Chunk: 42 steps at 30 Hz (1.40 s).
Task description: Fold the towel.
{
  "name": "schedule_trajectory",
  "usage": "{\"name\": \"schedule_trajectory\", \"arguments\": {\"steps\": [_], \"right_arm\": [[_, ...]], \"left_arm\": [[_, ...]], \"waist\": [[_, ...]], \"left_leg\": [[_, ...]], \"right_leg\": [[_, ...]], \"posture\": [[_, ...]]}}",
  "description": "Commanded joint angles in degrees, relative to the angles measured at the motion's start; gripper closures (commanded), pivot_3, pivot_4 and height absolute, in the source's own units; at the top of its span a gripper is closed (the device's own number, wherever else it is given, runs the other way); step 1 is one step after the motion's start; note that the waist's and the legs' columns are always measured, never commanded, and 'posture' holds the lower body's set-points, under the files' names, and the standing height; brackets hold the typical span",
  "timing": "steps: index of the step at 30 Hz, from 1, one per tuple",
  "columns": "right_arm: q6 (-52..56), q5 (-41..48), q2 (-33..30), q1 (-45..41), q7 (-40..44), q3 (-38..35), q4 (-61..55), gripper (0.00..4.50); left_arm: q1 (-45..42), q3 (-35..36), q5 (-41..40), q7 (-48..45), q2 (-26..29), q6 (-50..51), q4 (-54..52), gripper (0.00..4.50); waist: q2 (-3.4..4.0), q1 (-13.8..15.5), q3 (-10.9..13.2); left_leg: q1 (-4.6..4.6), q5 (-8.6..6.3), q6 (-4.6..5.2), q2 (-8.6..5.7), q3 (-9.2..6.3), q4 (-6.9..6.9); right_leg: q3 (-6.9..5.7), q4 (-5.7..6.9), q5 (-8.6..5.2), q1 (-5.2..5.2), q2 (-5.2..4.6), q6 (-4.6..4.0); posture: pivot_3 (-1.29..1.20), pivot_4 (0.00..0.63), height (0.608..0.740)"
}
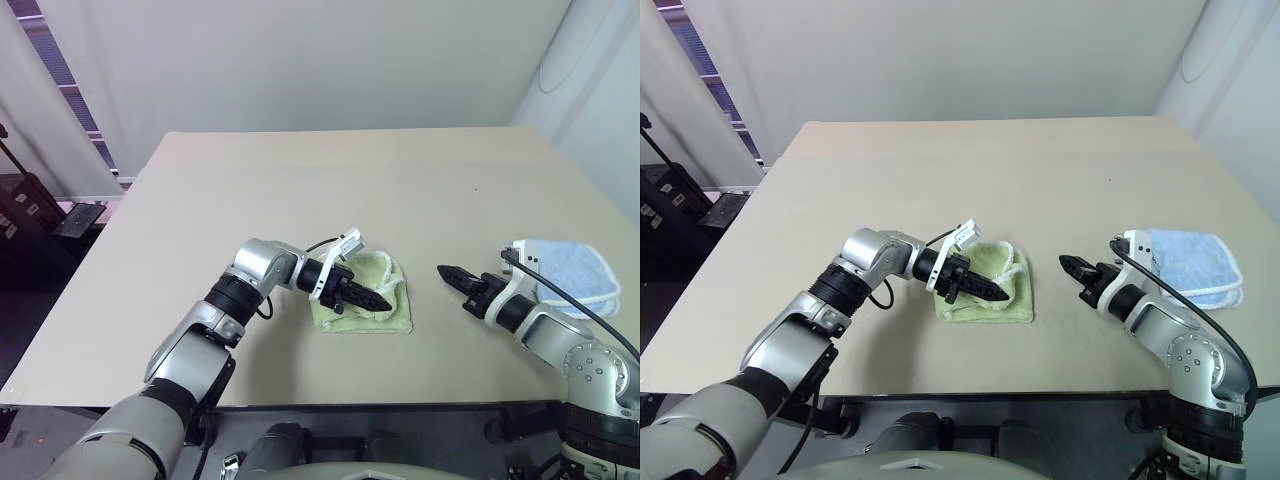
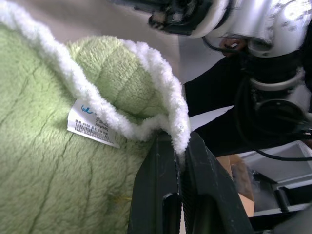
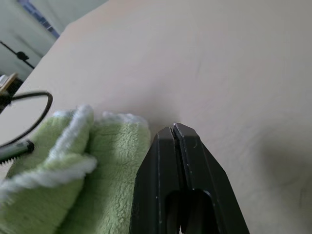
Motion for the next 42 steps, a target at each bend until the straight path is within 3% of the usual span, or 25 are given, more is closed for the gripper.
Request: {"name": "schedule_trajectory", "arguments": {"steps": [1, 2, 6, 11, 17, 19, 26, 30, 37, 42], "right_arm": [[-1.5, 0.5, -0.3, -1.6, -0.5, -1.4, -0.6, 4.50], [-1.5, 0.5, -0.4, -1.8, -0.6, -1.3, -0.4, 4.50], [-1.8, 0.5, -0.9, -2.5, 0.0, -1.1, 0.1, 4.50], [-3.4, 1.6, -1.2, -3.9, 1.3, -2.4, 0.4, 4.50], [-6.9, 2.7, -2.1, -4.8, 6.9, 1.9, -7.6, 4.50], [-6.4, 3.6, -2.5, -5.4, 8.1, 3.4, -9.3, 4.50], [-6.4, 4.3, -3.2, -11.9, 12.6, 10.4, -8.7, 4.50], [-7.2, 1.6, -3.8, -13.6, 16.2, 14.7, -4.5, 4.50], [-9.7, -3.0, -3.4, -12.8, 22.2, 19.5, 3.7, 4.50], [-12.5, -12.4, -4.3, -9.1, 25.0, 28.7, 9.5, 4.50]], "left_arm": [[-0.6, 1.1, -0.2, -2.1, -0.4, 0.1, -0.8, 3.97], [-0.3, 1.4, -0.5, -2.5, -0.4, 0.0, -1.5, 3.77], [0.0, 3.2, -1.7, -2.6, -0.3, 2.0, -3.0, 2.27], [0.5, 6.8, -8.3, -7.0, 4.1, 7.7, -14.7, 0.46], [-0.4, 19.9, -14.1, -1.1, 6.5, 7.4, -18.6, 0.46], [0.4, 20.5, -13.5, -1.0, 8.3, 6.6, -18.9, 0.46], [6.2, 17.0, -8.3, -3.4, 14.5, -1.8, -17.9, 2.90], [9.3, 14.5, -4.2, -1.8, 13.5, -8.3, -16.4, 4.36], [11.7, 11.7, 5.7, 6.0, 6.3, -26.5, -8.7, 4.47], [15.6, 7.6, 12.6, 6.1, 4.8, -36.4, -0.4, 4.47]], "waist": [[0.00, 0.0, 0.0], [0.00, 0.0, 0.0], [0.00, 0.0, 0.0], [0.01, -0.3, 0.0], [0.03, -0.3, 0.0], [0.03, -0.4, 0.0], [0.00, -0.1, 0.0], [-0.04, 0.2, 0.0], [-0.07, 0.2, 0.0], [-0.11, -0.2, -0.1]], "left_leg": [[0.00, 0.00, 0.00, 0.00, 0.00, 0.00], [0.00, 0.00, 0.01, 0.00, 0.00, -0.02], [0.00, 0.01, 0.00, 0.00, -0.02, -0.08], [0.00, 0.01, 0.00, 0.00, -0.03, -0.07], [0.06, 0.02, -0.02, 0.00, -0.04, -0.03], [0.08, 0.02, -0.02, 0.00, -0.04, 0.01], [0.20, 0.02, -0.03, 0.00, -0.04, 0.02], [0.21, 0.02, -0.03, -0.01, -0.05, 0.02], [0.19, 0.00, 0.00, -0.02, -0.04, 0.12], [0.22, 0.00, 0.00, -0.01, -0.03, 0.06]], "right_leg": [[0.00, 0.00, 0.00, 0.00, 0.00, 0.01], [0.00, 0.00, 0.01, -0.01, 0.00, 0.02], [-0.02, 0.05, 0.01, -0.06, 0.00, 0.05], [-0.02, 0.07, 0.01, -0.05, 0.01, 0.05], [-0.03, 0.13, 0.01, -0.01, 0.02, 0.04], [-0.03, 0.16, 0.01, -0.01, 0.04, 0.05], [-0.03, 0.14, 0.01, -0.02, 0.04, 0.03], [-0.03, 0.11, 0.01, -0.01, 0.04, 0.01], [-0.04, 0.11, 0.04, 0.00, 0.03, 0.04], [-0.03, 0.15, 0.07, 0.03, 0.04, 0.11]], "posture": [[0.00, 0.000, 0.740], [0.00, 0.000, 0.740], [0.00, 0.000, 0.740], [0.00, 0.000, 0.740], [0.00, 0.000, 0.740], [0.00, 0.000, 0.740], [0.00, 0.000, 0.740], [0.00, 0.000, 0.740], [0.00, 0.000, 0.740], [0.00, 0.000, 0.740]]}}
